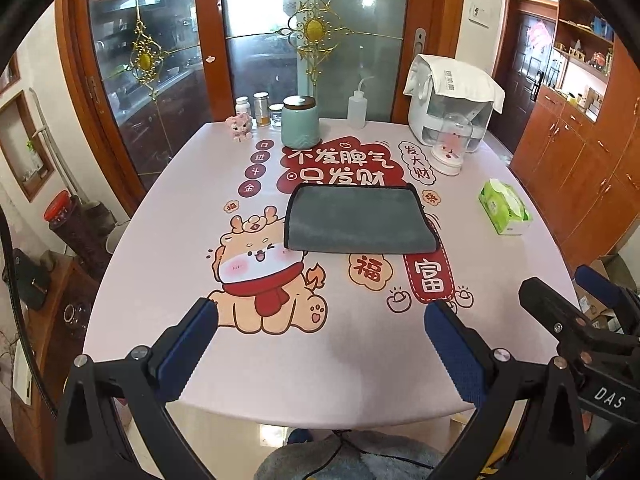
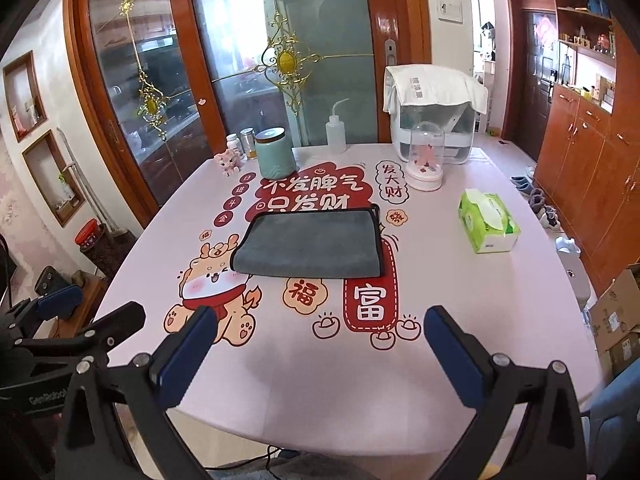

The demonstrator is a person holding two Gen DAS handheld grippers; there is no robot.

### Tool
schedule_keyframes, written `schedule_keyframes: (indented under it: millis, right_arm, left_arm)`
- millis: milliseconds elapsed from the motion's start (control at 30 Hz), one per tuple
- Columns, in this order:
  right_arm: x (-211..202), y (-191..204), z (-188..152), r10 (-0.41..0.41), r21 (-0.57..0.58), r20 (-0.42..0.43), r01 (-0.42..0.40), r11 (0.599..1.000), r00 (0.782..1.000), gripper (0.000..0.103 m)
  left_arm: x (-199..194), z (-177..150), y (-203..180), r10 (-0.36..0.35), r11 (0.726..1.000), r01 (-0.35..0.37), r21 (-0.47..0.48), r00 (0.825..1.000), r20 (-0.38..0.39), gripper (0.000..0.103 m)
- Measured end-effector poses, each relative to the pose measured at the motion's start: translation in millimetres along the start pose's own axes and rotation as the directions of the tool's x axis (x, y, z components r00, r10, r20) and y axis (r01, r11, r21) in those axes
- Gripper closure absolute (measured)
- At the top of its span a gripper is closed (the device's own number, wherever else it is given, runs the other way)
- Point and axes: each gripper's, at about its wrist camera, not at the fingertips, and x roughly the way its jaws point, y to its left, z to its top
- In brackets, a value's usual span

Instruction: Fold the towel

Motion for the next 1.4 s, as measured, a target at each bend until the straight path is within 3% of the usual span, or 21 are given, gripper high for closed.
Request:
schedule_keyframes:
  millis: [600, 1400]
  right_arm:
    - [4.8, 21.8, 2.9, -0.052, 0.016, -0.014, 0.052, 0.999, 0.999, 0.000]
    - [2.2, 23.3, -1.8, -0.055, 0.042, -0.017, 0.056, 0.998, 0.998, 0.000]
  left_arm:
    - [12.3, 12.0, 22.4, 0.009, 1.000, -0.009, 0.019, 1.000, -0.012, 0.000]
    - [13.6, 6.8, 30.2, 0.003, 1.000, -0.003, 0.014, 1.000, -0.026, 0.000]
